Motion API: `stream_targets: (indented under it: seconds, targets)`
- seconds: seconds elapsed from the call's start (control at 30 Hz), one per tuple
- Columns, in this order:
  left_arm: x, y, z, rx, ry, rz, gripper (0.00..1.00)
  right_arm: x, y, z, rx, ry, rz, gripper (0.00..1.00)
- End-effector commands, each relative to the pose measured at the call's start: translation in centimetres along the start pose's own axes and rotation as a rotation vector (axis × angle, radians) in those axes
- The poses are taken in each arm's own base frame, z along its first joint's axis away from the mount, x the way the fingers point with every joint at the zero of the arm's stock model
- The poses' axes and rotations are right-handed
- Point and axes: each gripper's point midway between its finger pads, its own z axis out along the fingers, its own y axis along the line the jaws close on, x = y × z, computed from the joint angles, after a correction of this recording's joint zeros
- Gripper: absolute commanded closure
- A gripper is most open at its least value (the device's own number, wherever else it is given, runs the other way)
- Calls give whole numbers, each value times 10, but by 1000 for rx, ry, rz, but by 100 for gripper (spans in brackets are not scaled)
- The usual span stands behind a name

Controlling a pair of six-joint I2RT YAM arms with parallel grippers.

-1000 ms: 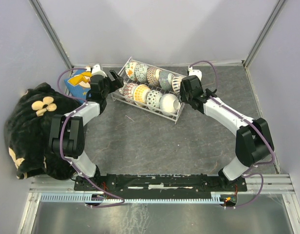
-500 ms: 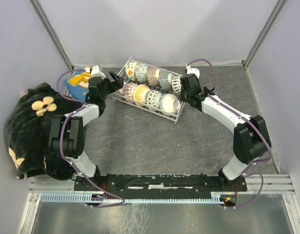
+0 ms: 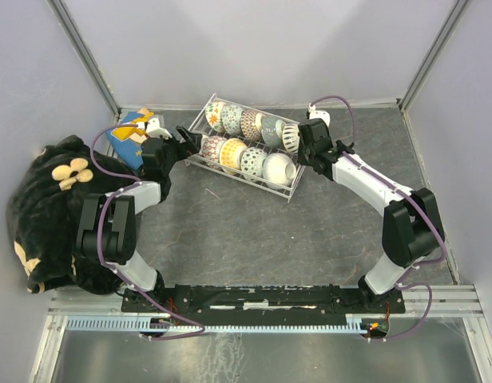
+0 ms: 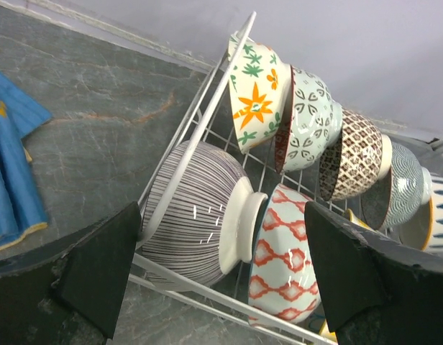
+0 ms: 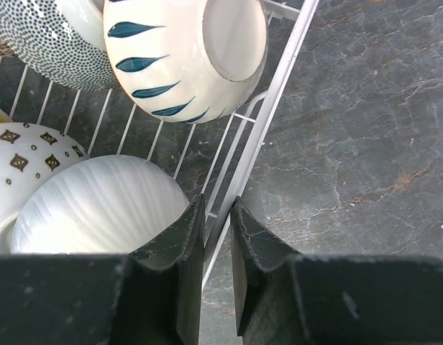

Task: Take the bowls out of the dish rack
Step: Adjust the dish rack at the center of the board.

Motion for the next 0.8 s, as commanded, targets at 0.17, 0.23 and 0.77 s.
stream_targets:
  seconds: [0.17, 0.23, 0.77]
  targets:
    - [16, -58, -26, 213, 76, -61, 0, -25, -13, 14, 31, -32, -55, 89]
    - [20, -59, -29, 214, 82, -61, 0, -27, -12, 16, 22, -33, -62, 89]
    - [26, -80, -63, 225, 74, -49, 1, -30, 7, 32, -96, -44, -128, 94]
